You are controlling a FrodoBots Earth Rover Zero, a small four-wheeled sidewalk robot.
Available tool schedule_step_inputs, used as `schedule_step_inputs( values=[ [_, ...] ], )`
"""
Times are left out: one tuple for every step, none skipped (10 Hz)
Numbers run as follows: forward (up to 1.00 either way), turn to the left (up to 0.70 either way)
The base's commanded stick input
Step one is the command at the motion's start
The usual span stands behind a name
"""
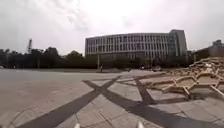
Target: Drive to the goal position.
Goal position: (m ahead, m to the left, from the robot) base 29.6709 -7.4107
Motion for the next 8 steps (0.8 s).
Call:
schedule_step_inputs(
  values=[
    [0.85,0.0],
    [0.85,0.0],
    [0.85,0.0],
    [0.85,0.0],
    [0.85,0.0],
    [0.85,0.0],
    [0.85,0.0],
    [0.85,0.0]
  ],
)
